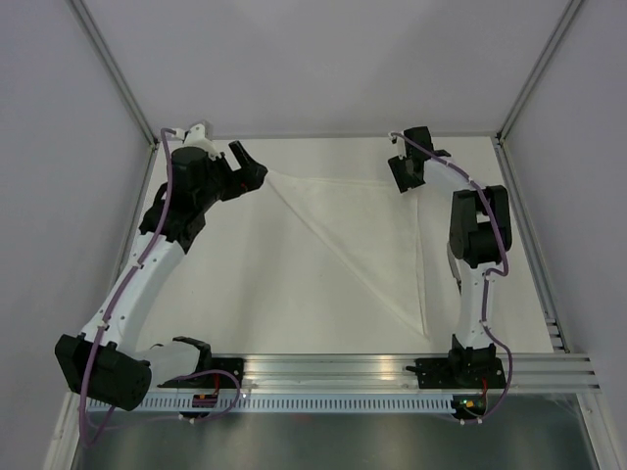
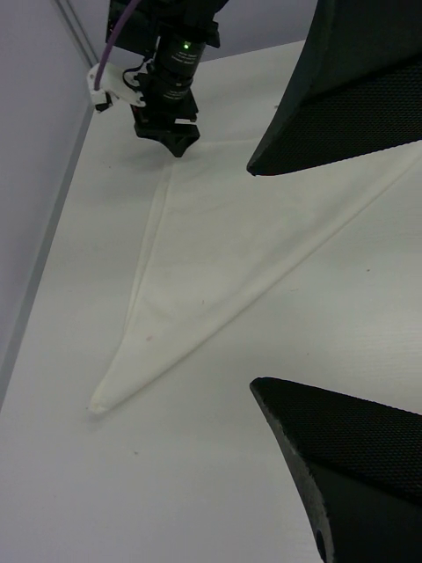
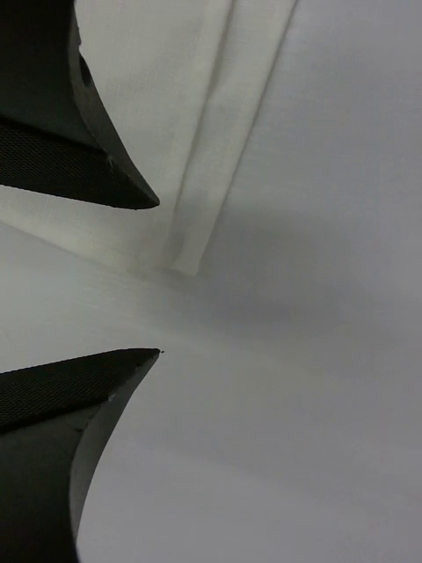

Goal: Fold the napkin, place the utensils inside, and roll it up
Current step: Fold the napkin, then grab a utensil with the right arm

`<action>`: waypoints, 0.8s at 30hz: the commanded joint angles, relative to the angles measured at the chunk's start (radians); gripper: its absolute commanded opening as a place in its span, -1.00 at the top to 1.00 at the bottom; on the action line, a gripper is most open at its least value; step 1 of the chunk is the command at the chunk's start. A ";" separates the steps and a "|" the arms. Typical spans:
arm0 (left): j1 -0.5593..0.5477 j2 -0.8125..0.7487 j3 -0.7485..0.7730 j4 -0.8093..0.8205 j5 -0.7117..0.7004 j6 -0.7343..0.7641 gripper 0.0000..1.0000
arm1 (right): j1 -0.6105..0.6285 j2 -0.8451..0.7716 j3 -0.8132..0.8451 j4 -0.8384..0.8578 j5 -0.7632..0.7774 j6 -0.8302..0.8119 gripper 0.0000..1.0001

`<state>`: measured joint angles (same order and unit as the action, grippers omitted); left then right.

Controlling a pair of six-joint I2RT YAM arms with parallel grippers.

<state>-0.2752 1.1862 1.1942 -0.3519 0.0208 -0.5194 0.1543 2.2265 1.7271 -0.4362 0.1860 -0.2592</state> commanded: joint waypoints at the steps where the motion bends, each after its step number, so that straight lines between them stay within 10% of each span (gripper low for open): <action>1: 0.005 -0.025 -0.047 0.086 0.053 -0.054 -0.99 | -0.047 -0.051 0.088 -0.053 0.003 0.005 -0.41; 14: 0.007 -0.082 -0.188 0.231 0.142 -0.088 -0.99 | -0.147 -0.635 -0.601 -0.231 -0.149 -0.113 -0.40; 24: 0.014 -0.085 -0.228 0.275 0.174 -0.085 -0.99 | -0.249 -0.731 -0.750 -0.420 -0.183 -0.256 -0.33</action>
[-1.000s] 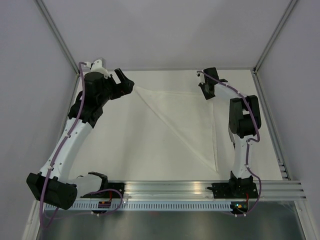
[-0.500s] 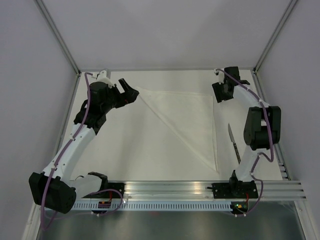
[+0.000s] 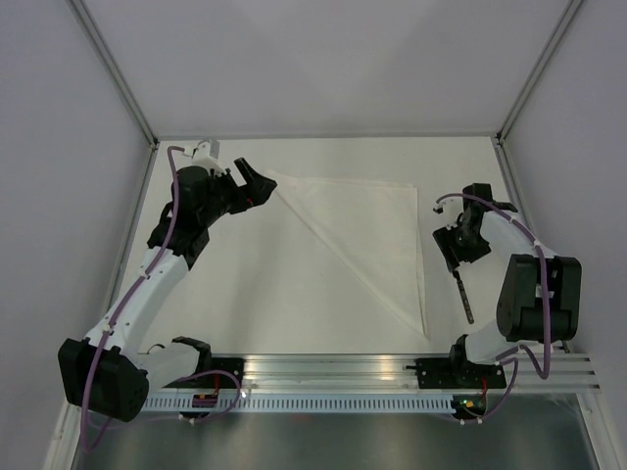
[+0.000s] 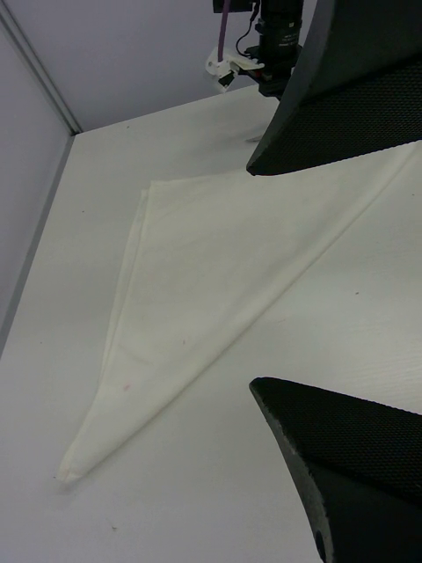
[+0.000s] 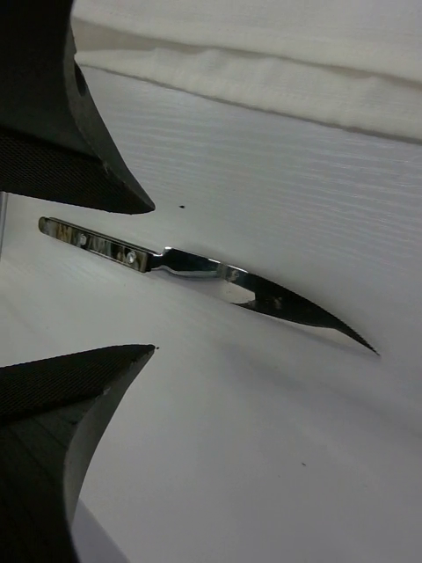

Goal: Fold the napkin, place the utensils inside, and roll it up
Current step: Grab a utensil with the right arm

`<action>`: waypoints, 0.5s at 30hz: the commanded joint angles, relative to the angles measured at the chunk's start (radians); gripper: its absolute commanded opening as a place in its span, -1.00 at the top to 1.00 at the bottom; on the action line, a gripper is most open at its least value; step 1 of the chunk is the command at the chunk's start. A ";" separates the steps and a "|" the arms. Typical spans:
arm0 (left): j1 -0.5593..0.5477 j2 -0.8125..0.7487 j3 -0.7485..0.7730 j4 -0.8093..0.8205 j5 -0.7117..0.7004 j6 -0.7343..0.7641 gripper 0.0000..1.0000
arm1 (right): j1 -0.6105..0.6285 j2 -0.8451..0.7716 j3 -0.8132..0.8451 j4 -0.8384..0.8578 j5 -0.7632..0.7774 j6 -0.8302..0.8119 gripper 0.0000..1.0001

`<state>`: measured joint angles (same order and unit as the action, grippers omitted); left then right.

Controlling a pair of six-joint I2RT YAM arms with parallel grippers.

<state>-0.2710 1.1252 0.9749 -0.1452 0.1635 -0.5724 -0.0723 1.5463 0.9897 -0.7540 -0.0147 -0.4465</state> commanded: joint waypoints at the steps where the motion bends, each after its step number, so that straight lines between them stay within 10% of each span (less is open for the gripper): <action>1: 0.012 -0.022 -0.010 0.071 0.033 -0.032 -0.99 | -0.040 -0.049 -0.016 -0.126 0.018 -0.078 -0.33; 15: 0.024 -0.041 -0.012 0.070 0.039 -0.034 -0.99 | -0.060 0.021 -0.100 -0.131 0.009 -0.150 -0.24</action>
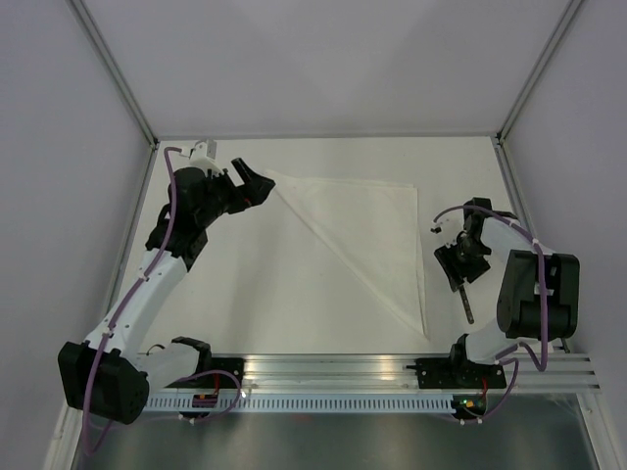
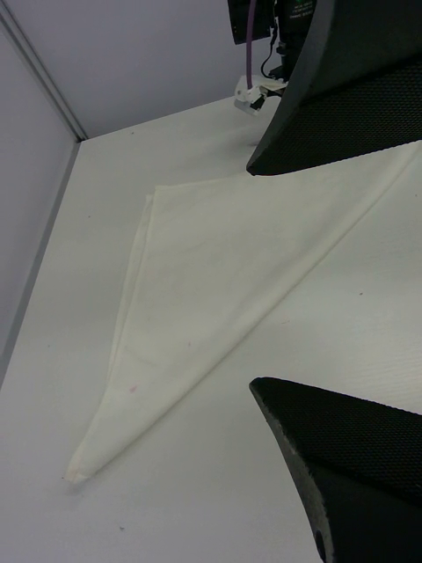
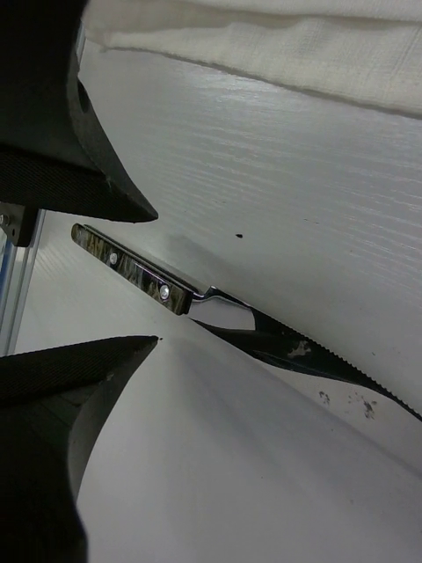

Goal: Fold the napkin, place the utensils inside, and roll it up
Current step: Grab a utensil with the right arm

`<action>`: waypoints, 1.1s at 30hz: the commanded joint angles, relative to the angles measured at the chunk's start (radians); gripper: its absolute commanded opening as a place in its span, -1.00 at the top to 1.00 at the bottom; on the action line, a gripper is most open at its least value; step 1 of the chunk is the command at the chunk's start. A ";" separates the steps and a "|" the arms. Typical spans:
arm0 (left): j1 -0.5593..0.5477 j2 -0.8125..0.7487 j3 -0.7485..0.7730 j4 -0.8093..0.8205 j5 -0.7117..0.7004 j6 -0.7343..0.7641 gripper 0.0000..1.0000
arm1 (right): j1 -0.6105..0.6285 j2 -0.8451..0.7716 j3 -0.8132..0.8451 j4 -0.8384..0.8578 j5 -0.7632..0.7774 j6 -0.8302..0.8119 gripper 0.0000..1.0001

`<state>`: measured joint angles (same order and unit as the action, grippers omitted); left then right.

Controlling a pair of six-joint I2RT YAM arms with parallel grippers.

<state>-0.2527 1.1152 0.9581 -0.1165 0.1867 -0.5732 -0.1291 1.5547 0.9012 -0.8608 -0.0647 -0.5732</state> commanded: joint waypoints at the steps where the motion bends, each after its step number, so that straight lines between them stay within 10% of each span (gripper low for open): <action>1: 0.007 -0.032 0.007 0.035 0.013 -0.030 -0.99 | -0.003 0.018 -0.022 -0.018 0.083 -0.024 -0.18; 9: 0.009 -0.040 0.036 0.002 -0.007 -0.025 -0.99 | -0.004 0.027 -0.077 0.026 0.105 -0.042 0.07; 20: 0.012 -0.035 0.116 -0.055 -0.047 -0.008 -0.99 | -0.007 0.050 -0.013 0.098 0.098 -0.008 0.99; 33: 0.036 0.000 0.245 -0.127 -0.066 -0.008 -0.99 | -0.003 0.096 0.421 -0.070 -0.064 0.058 0.99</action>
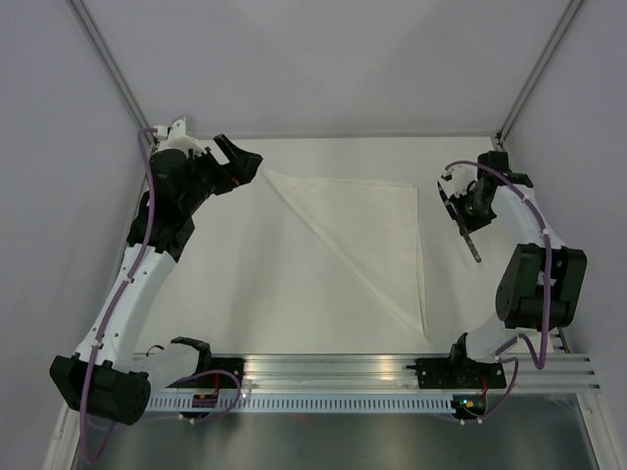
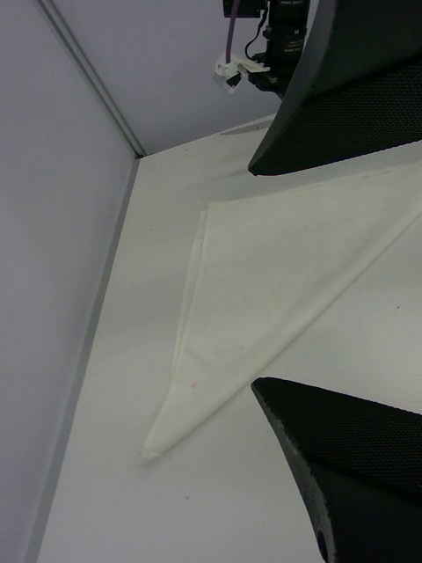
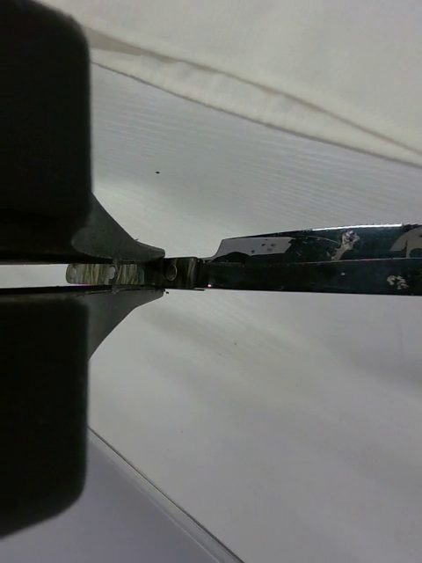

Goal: Fold the napkin, place the utensils inside, and roll it up
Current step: Grab a utensil with the right arm, then place the utensil onto the napkin

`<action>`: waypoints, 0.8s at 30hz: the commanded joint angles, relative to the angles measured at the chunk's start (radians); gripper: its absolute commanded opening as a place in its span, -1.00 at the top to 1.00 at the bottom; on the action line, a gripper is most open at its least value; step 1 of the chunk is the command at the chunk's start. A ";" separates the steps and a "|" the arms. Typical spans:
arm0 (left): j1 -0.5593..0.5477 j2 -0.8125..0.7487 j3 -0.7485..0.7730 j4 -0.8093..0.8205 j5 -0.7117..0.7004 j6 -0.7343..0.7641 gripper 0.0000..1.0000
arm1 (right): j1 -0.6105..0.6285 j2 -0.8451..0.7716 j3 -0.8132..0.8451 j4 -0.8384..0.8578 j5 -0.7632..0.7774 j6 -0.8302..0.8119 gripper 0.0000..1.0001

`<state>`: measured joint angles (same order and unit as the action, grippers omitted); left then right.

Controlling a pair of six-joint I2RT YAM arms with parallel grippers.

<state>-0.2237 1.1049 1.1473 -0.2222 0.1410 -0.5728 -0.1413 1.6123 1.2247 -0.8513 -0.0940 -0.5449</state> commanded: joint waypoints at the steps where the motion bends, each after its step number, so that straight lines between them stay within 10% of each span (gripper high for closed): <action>1: 0.009 0.013 0.069 -0.028 -0.023 -0.010 -0.99 | 0.020 0.047 0.117 -0.089 -0.042 0.036 0.99; 24: 0.014 0.000 0.164 -0.178 -0.106 0.016 -0.99 | 0.655 0.554 0.633 -0.143 -0.116 0.341 0.99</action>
<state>-0.2173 1.1248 1.2709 -0.3801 0.0525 -0.5724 0.4938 2.1410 1.7969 -0.9546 -0.2157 -0.2920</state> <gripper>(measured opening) 0.994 0.042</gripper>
